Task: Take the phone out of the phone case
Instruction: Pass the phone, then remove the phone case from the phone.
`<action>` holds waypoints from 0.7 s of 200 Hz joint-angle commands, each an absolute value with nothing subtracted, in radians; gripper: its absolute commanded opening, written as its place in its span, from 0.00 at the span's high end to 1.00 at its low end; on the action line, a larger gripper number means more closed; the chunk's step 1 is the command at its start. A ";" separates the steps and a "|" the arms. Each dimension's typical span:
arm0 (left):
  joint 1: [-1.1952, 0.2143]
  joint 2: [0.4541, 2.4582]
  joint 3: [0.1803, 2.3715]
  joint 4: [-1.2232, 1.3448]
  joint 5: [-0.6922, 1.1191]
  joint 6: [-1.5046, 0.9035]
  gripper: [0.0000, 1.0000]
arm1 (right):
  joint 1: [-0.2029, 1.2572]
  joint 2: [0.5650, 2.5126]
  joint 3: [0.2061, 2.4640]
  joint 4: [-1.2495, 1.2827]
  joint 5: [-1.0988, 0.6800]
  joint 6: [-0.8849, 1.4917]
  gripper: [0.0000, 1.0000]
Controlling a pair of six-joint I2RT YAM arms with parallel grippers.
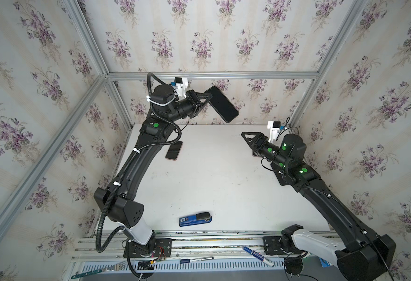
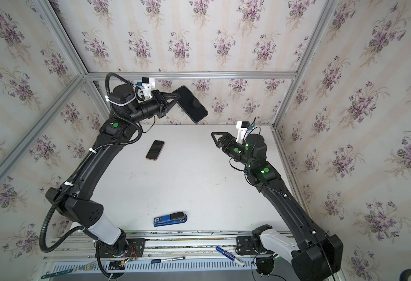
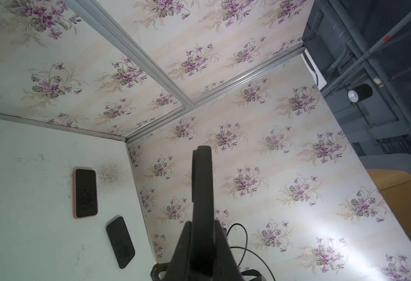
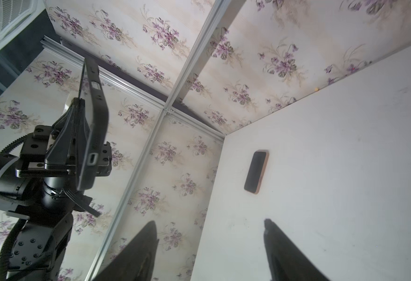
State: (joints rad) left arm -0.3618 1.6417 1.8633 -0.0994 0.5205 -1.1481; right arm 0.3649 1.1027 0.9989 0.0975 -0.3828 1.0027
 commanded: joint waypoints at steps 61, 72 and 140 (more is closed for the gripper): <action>-0.373 1.518 1.647 0.109 0.407 -1.336 1.00 | 0.474 1.272 1.078 0.577 -0.425 1.168 0.30; -0.373 1.510 1.631 0.112 0.402 -1.334 1.00 | 0.487 1.288 1.095 0.604 -0.429 1.172 0.31; -0.373 1.487 1.581 0.140 0.388 -1.328 1.00 | 0.523 1.327 1.110 0.673 -0.419 1.208 0.48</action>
State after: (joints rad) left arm -0.3729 1.4994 1.5810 0.0303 0.3931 -1.3106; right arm 0.5209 1.3228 1.0924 0.5999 -0.4217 1.1942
